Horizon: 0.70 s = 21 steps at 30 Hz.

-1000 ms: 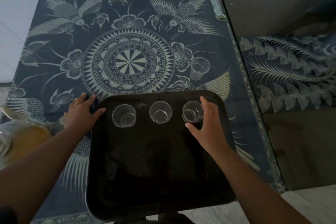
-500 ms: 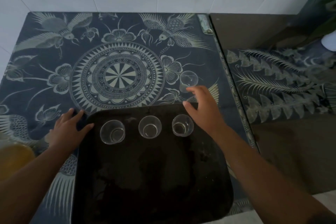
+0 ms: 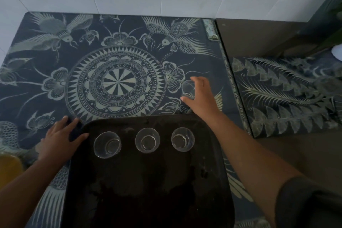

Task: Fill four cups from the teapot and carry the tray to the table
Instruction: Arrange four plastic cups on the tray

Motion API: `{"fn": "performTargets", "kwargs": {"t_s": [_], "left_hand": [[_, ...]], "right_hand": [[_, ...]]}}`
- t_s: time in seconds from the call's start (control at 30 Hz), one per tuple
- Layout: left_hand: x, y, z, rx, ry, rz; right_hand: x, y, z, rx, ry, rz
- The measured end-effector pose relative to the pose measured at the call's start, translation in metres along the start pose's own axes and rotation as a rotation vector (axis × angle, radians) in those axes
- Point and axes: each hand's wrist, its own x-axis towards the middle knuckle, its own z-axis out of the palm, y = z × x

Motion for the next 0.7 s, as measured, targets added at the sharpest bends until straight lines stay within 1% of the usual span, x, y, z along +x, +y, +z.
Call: {"fn": "performTargets", "kwargs": {"t_s": [0.27,0.43,0.7], "left_hand": [[-0.002,0.003,-0.001,0.003,0.010,-0.012],[-0.006,0.006,-0.003,0.000,0.016,-0.014],[-0.008,0.009,-0.005,-0.005,0.005,-0.018]], "right_hand": [[-0.001,0.007,0.004,0.054,0.020,0.031],[-0.011,0.006,-0.005,0.088,0.036,0.009],[-0.067,0.007,-0.029,0.153,0.089,0.021]]}}
